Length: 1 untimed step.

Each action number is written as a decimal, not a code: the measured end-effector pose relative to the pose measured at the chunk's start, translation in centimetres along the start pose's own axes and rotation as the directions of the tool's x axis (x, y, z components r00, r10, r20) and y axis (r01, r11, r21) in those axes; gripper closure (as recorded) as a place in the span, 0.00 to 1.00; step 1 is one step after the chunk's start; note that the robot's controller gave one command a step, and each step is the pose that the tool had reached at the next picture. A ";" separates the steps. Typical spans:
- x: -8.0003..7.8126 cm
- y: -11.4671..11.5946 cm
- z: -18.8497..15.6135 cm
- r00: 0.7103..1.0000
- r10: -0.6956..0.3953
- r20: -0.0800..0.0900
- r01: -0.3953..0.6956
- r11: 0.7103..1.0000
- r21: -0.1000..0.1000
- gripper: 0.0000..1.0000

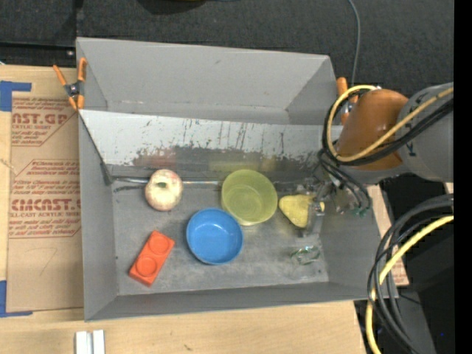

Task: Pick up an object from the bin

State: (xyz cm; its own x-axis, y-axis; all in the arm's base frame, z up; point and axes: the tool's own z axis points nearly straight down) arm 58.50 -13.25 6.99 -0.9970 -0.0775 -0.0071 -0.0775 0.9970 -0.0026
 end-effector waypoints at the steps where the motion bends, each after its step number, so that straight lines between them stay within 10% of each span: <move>1: 0.1 0.0 -0.4 1.000 0.000 -0.003 0.000 1.000 -0.001 1.00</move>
Offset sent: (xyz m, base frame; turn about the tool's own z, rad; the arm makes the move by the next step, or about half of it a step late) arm 0.0002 0.0001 0.0586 0.0000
